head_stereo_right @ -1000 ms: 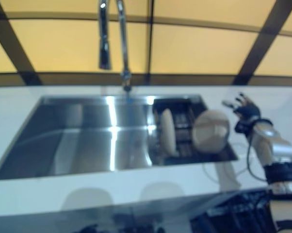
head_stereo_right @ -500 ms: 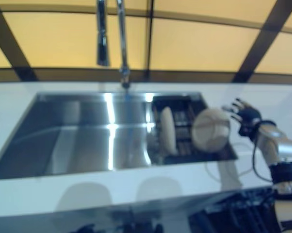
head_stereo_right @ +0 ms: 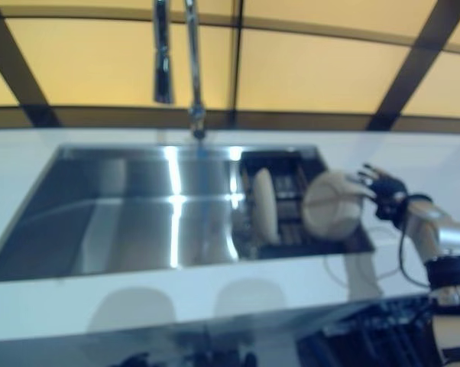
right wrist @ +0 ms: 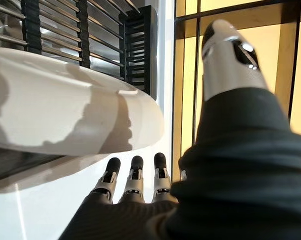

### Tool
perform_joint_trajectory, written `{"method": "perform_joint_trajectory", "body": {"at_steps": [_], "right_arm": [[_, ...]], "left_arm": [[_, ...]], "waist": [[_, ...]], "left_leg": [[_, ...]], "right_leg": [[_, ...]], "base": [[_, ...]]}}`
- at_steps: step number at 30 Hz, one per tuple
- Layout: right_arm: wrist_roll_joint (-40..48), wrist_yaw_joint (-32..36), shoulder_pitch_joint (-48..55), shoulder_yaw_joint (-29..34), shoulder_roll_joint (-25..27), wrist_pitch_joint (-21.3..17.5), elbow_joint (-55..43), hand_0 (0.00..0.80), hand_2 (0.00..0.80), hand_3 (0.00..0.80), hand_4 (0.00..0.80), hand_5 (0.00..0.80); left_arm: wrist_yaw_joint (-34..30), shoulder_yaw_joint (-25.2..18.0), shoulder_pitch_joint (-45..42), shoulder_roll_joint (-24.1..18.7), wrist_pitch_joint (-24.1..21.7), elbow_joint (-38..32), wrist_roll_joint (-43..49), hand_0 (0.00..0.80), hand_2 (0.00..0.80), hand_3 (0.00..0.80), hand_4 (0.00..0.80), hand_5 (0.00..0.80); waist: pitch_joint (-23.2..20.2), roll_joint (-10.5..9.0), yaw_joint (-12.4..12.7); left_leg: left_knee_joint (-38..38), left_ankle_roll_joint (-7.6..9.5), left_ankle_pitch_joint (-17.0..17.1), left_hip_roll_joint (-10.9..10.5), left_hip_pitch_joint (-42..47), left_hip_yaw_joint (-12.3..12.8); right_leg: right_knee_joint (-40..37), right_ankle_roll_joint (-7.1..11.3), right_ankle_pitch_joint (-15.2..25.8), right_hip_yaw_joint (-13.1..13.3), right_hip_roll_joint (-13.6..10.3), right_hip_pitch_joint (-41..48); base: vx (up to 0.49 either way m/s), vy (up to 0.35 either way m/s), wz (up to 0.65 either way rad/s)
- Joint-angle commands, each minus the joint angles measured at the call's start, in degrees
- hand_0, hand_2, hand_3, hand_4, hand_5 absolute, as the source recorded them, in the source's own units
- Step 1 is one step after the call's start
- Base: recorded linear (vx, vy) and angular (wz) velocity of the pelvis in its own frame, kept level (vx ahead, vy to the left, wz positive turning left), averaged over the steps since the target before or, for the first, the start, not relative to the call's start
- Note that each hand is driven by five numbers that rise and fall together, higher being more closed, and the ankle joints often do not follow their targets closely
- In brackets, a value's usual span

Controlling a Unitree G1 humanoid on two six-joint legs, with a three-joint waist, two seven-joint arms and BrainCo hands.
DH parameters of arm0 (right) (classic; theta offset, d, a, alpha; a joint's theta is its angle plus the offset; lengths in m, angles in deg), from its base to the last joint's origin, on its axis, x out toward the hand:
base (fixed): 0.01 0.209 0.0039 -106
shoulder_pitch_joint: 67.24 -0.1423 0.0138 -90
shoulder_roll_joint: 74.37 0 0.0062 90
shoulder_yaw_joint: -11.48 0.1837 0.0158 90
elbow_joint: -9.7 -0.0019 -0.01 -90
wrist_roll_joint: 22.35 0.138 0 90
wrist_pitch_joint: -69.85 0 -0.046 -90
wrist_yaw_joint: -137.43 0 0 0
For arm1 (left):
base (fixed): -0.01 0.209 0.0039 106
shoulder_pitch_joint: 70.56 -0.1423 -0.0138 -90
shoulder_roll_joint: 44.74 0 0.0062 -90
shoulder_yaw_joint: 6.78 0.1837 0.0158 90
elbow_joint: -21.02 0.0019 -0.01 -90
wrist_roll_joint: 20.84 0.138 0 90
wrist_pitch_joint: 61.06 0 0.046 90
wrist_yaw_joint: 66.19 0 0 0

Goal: Take plates into dishwasher

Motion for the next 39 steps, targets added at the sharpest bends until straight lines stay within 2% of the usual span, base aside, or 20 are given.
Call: {"method": "perform_joint_trajectory", "body": {"at_steps": [1,21,39], "right_arm": [[0.76,0.36,-4.64,-0.20,1.71,-1.43,2.60,0.000,0.000,0.000,0.000,0.000],[0.59,6.53,-2.59,-0.71,1.64,2.37,1.88,0.000,0.000,0.000,0.000,0.000],[-0.39,8.16,-1.94,-1.45,0.94,4.17,2.07,0.000,0.000,0.000,0.000,0.000]], "left_arm": [[-0.35,1.89,2.38,-1.85,-1.71,2.82,-0.25,0.000,0.000,0.000,0.000,0.000],[-0.46,1.54,2.34,-2.19,-2.19,2.97,0.19,0.000,0.000,0.000,0.000,0.000],[-0.35,1.50,2.46,-2.30,-2.47,3.14,0.28,0.000,0.000,0.000,0.000,0.000]], "waist": [[-1.52,-1.82,0.17],[-1.12,-2.20,-0.05],[-0.91,-2.43,0.03]], "left_leg": [[0.14,2.63,-0.81,-2.24,-1.27,0.95],[0.14,2.64,-0.67,-2.19,-1.56,1.12],[0.14,2.87,-0.54,-2.27,-1.64,1.21]], "right_leg": [[1.91,2.70,-3.94,0.19,-1.55,4.11],[1.88,2.72,-3.75,0.15,-1.27,3.81],[2.29,2.66,-3.80,0.19,-1.19,3.57]], "base": [[0.000,0.000,0.00],[0.000,0.000,0.00],[0.000,0.000,0.00]]}}
